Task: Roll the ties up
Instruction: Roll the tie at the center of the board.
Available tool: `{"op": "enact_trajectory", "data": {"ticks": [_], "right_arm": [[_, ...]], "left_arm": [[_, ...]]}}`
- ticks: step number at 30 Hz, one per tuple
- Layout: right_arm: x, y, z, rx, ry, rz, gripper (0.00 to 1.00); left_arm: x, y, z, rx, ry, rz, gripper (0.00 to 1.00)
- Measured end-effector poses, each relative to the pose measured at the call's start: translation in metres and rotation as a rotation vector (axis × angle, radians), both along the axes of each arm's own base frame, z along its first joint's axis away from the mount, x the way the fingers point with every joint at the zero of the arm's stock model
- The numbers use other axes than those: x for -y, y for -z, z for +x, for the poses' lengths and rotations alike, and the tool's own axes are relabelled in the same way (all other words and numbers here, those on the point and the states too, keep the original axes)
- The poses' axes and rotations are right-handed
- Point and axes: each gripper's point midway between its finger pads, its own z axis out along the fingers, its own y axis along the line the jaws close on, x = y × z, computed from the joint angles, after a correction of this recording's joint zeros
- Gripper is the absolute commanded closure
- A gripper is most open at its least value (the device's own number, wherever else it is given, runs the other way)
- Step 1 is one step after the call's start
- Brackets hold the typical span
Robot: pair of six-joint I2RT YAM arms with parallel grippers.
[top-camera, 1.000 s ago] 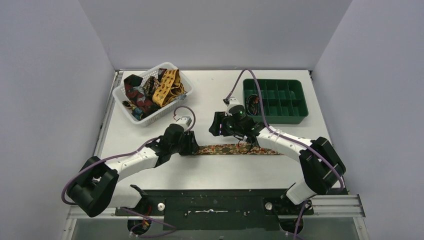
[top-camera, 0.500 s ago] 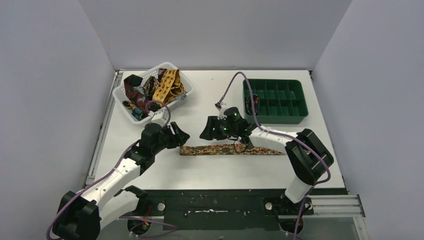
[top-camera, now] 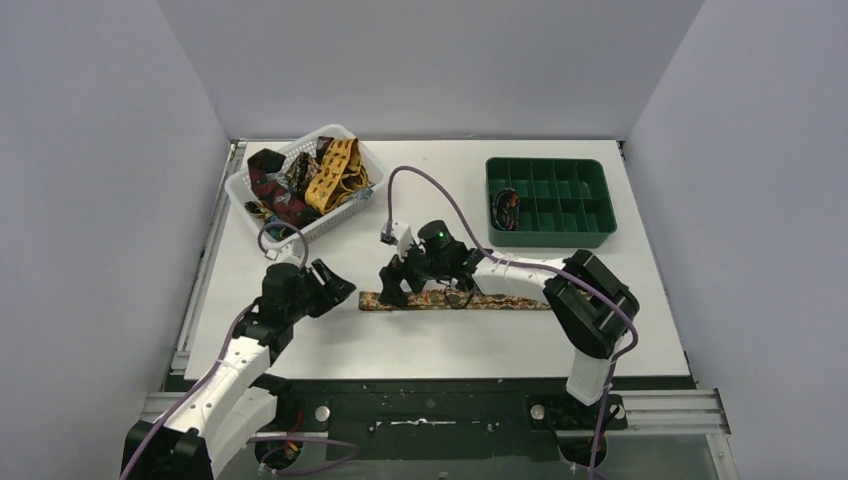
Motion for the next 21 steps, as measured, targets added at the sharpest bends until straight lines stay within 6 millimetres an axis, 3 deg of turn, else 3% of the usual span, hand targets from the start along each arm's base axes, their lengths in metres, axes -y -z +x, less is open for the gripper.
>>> {"op": "enact_trajectory", "data": {"ticks": [8,14,21], "right_arm": [[-0.013,0.031,-0.002,0.19,-0.305,-0.03,0.13],[-0.021,0.042,-0.013,0.216,-0.415,-0.008,0.15],[-0.028,0.056,-0.008,0.26,-0.471,-0.015,0.42]], "left_arm": [[-0.02,-0.011,-0.002,0.019,-0.09,-0.034,0.31],[-0.024,-0.011,-0.004,0.007,-0.102,-0.045,0.29],[-0.023,-0.008,-0.007,-0.008,-0.09,-0.055,0.28]]}}
